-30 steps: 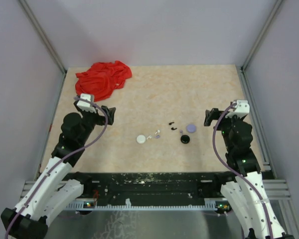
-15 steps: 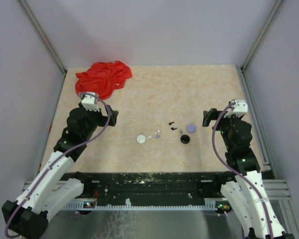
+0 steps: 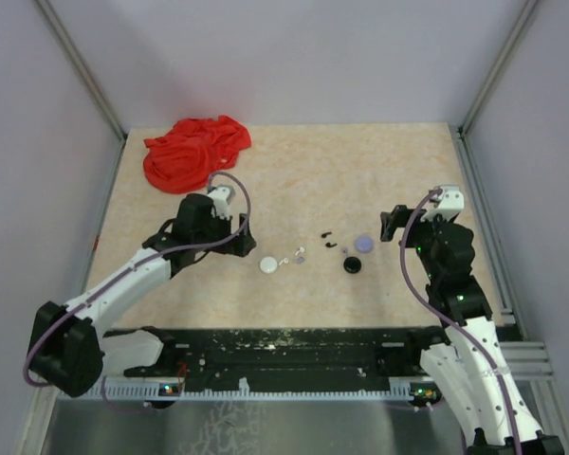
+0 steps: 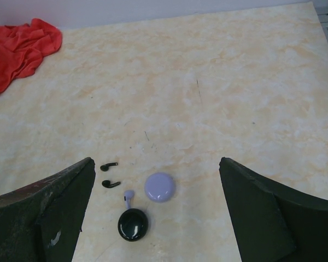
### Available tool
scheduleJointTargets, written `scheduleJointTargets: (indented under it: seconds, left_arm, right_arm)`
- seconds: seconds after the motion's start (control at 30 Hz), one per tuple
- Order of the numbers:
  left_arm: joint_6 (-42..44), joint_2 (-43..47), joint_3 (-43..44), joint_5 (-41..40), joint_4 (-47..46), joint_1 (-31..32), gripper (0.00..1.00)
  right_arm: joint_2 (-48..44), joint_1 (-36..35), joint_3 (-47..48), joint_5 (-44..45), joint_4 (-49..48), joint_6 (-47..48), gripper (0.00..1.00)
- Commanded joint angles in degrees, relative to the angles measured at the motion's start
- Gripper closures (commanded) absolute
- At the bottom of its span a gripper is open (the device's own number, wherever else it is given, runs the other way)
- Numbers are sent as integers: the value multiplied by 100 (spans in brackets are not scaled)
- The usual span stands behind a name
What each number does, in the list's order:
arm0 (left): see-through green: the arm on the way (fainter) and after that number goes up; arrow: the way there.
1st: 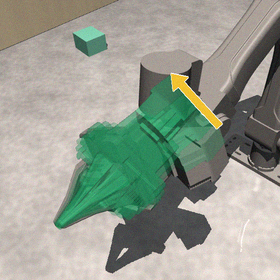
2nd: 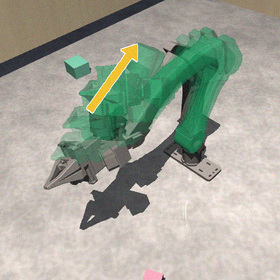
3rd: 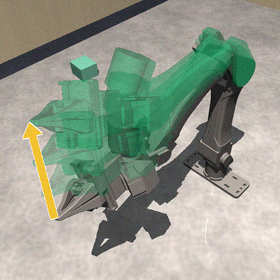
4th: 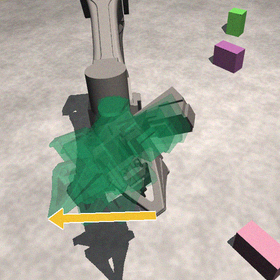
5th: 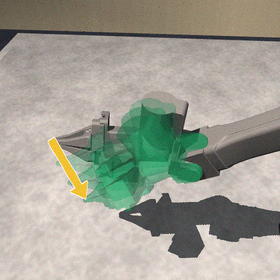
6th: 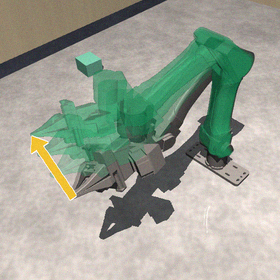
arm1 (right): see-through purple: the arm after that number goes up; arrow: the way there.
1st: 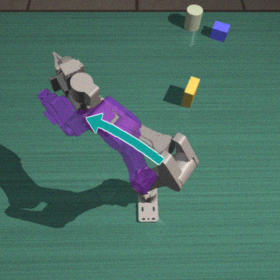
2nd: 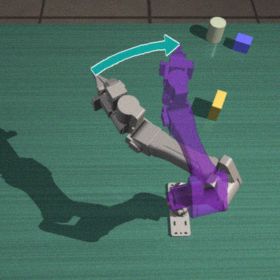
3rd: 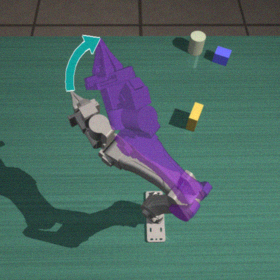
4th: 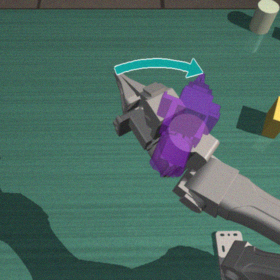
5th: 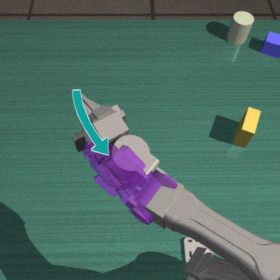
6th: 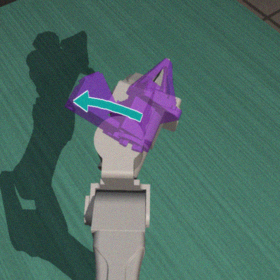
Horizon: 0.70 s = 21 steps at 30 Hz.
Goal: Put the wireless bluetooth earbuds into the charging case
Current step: Pick up the charging case at the center of the board.
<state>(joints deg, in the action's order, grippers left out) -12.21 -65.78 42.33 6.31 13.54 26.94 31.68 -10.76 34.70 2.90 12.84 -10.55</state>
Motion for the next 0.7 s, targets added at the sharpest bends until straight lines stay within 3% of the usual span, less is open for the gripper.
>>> scheduleJointTargets:
  seconds: [0.0, 0.13, 0.37, 0.67]
  left_arm:
    - [122, -661, 414, 2, 167, 543, 1]
    - [530, -1296, 673, -176, 232, 1060, 4]
    - [1336, -2243, 1354, -303, 930, 1441, 5]
    - [1614, -2752, 1456, -2, 1066, 1547, 13]
  right_arm:
    - [74, -57, 327, -150, -275, -83, 4]
    - [127, -57, 326, -240, -291, -106, 4]
    - [215, -56, 361, -363, -239, -114, 4]
    - [228, -57, 353, -422, -242, -145, 4]
